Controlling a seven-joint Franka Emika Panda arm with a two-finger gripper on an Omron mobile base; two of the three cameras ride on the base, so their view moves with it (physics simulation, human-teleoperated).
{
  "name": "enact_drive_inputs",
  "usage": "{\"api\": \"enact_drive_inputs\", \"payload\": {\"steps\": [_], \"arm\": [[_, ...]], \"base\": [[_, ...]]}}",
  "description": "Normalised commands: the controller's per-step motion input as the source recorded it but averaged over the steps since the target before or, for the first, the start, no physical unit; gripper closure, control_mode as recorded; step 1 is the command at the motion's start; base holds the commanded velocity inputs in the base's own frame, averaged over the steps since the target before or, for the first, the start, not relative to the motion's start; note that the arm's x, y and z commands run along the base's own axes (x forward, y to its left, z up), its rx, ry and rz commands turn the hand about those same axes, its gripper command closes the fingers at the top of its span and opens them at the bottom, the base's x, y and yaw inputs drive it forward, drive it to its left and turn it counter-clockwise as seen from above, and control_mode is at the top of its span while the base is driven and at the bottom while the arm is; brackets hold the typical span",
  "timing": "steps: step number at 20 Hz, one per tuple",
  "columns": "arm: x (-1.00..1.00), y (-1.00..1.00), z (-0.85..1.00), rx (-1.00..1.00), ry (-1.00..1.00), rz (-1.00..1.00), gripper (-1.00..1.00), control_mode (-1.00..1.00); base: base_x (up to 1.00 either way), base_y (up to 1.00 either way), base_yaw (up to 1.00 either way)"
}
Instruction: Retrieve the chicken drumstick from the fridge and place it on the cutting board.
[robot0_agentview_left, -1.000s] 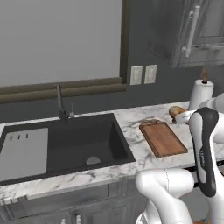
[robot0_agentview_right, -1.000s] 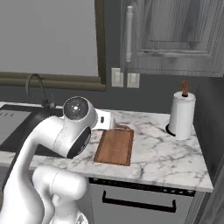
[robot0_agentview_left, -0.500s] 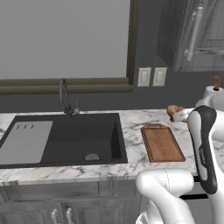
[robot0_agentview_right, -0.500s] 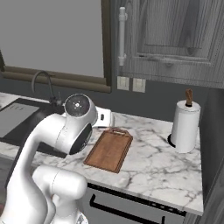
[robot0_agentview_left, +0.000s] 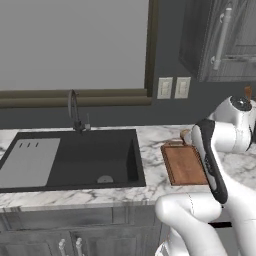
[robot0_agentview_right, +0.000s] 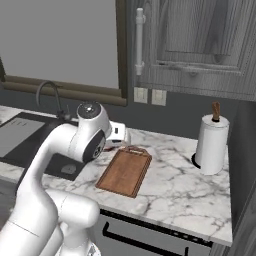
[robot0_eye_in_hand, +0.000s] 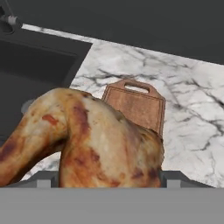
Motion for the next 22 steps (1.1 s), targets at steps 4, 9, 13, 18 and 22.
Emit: {"api": "enact_drive_inputs", "payload": {"steps": [4, 9, 13, 18, 22], "arm": [[0.46, 0.0, -0.77, -0.09, 0.25, 0.0, 1.0, -1.0], [0.4, 0.0, -0.8, -0.11, 0.18, 0.0, 1.0, -1.0], [0.61, -0.05, -0.45, -0.01, 0.09, 0.0, 1.0, -1.0], [0.81, -0.16, -0.46, 0.0, 0.07, 0.01, 1.0, -1.0], [0.77, -0.41, -0.47, 0.01, 0.03, 0.04, 1.0, -1.0]], "base": [[0.0, 0.0, 0.0], [0.0, 0.0, 0.0], [0.0, 0.0, 0.0], [0.0, 0.0, 0.0], [0.0, 0.0, 0.0]]}}
